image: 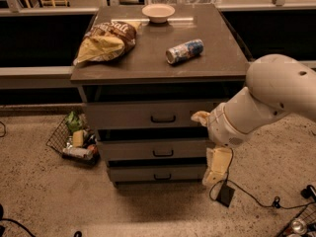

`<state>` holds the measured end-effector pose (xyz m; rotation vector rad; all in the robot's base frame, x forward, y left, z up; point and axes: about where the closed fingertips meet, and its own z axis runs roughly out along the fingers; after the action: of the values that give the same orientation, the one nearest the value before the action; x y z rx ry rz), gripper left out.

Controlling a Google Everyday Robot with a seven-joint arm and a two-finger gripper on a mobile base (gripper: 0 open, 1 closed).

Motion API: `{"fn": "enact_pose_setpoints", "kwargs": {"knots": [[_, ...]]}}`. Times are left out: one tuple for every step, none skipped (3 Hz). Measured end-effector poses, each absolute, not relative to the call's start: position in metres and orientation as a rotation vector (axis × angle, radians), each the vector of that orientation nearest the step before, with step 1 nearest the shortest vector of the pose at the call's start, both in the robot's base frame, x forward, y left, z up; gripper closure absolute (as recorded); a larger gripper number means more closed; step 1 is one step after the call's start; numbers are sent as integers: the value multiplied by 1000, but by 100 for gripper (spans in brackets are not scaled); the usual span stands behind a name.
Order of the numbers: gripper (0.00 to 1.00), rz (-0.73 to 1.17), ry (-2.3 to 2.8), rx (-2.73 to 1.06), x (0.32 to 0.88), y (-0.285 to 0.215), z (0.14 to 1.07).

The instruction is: Open top drawer

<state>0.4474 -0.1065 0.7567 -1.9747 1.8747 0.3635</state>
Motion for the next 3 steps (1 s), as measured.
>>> {"fn": "enact_pose_setpoints", "kwargs": {"knots": [[0,286,1930,-1949,458,-111,738],[0,207,1951,-1908,493,-126,704],[0,159,1913,-1894,530,-137,677]]}}
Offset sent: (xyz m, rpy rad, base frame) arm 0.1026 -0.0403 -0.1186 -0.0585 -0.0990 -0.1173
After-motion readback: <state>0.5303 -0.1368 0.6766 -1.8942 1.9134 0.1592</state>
